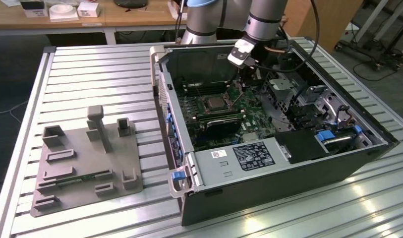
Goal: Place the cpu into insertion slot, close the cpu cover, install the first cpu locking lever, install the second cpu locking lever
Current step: 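Close the cpu cover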
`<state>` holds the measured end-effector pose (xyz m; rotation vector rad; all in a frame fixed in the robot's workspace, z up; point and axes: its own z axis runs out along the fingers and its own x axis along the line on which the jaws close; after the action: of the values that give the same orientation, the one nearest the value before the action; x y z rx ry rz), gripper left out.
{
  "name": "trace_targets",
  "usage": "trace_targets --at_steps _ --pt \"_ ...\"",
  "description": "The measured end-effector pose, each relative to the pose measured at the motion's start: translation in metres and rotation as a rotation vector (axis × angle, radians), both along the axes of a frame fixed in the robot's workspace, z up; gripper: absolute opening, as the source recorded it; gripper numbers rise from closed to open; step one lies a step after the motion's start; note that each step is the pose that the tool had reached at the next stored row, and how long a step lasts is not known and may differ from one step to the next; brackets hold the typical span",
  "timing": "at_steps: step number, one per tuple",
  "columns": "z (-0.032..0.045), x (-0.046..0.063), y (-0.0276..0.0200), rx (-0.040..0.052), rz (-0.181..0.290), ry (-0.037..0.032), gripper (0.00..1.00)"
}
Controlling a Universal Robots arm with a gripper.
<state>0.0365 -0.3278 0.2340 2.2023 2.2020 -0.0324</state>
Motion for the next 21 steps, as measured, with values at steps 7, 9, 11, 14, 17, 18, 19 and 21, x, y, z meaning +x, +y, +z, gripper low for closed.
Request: trace_targets --at_steps 7,9,11,14,17,18,19,21 --pt "0.0002 -0.005 0.0000 0.0001 0.000 0.0000 0.10" --pt "0.0002 -0.006 0.0000 0.0000 0.000 0.0000 0.10" --pt "0.0002 -0.009 0.0000 -0.0001 0.000 0.0000 0.10" --pt "0.0002 -0.012 0.0000 0.0000 0.000 0.0000 0.10" --pt "0.0002 -0.015 0.0000 0.0000 0.000 0.0000 0.10" --pt "0.0002 -0.016 0.0000 -0.0001 0.000 0.0000 0.10" --pt "0.0002 -0.017 0.0000 0.0000 0.000 0.0000 0.10" --pt "0.0002 -0.020 0.0000 0.0000 0.000 0.0000 0.10"
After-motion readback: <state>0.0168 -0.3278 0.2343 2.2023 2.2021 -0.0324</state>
